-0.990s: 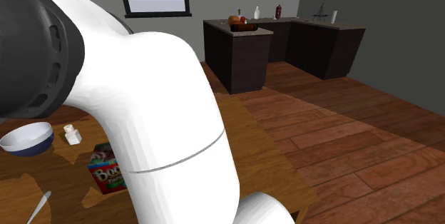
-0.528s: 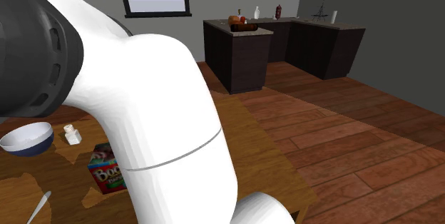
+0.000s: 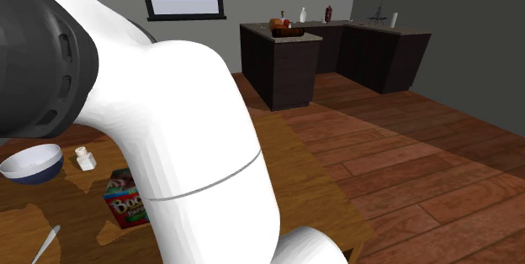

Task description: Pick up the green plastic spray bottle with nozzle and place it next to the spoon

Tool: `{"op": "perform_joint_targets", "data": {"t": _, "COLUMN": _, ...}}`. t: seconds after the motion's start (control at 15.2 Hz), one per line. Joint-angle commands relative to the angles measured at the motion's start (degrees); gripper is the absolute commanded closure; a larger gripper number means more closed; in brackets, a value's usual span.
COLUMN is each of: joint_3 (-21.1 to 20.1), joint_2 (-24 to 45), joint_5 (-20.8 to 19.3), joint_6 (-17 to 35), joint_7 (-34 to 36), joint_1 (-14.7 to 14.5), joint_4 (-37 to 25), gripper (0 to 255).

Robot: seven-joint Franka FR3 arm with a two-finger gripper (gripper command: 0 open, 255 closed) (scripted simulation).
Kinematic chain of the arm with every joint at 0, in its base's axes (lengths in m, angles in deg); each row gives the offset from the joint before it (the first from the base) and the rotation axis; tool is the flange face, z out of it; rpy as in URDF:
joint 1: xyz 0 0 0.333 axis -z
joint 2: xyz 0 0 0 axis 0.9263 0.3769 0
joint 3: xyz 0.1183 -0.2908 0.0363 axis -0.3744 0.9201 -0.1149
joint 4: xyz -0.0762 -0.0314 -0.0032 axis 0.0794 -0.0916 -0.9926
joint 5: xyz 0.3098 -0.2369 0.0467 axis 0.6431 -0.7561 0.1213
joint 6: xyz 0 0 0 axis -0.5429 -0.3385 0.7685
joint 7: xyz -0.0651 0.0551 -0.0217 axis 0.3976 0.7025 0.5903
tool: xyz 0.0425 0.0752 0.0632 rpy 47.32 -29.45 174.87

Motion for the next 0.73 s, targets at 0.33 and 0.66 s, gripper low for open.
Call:
{"op": "perform_joint_targets", "data": {"t": 0.33, "joint_3": -0.35, "joint_2": -0.53, "joint_5": 0.56, "joint_6": -1.65, "joint_7": -0.38, "joint_1": 0.09, "joint_4": -1.34, "gripper": 0}}
{"op": "perform_joint_targets", "data": {"t": 0.66, "joint_3": -1.04, "joint_2": -1.58, "joint_5": 1.74, "joint_6": -6.47, "joint_7": -1.25, "joint_1": -0.05, "joint_4": -5.64, "gripper": 0}}
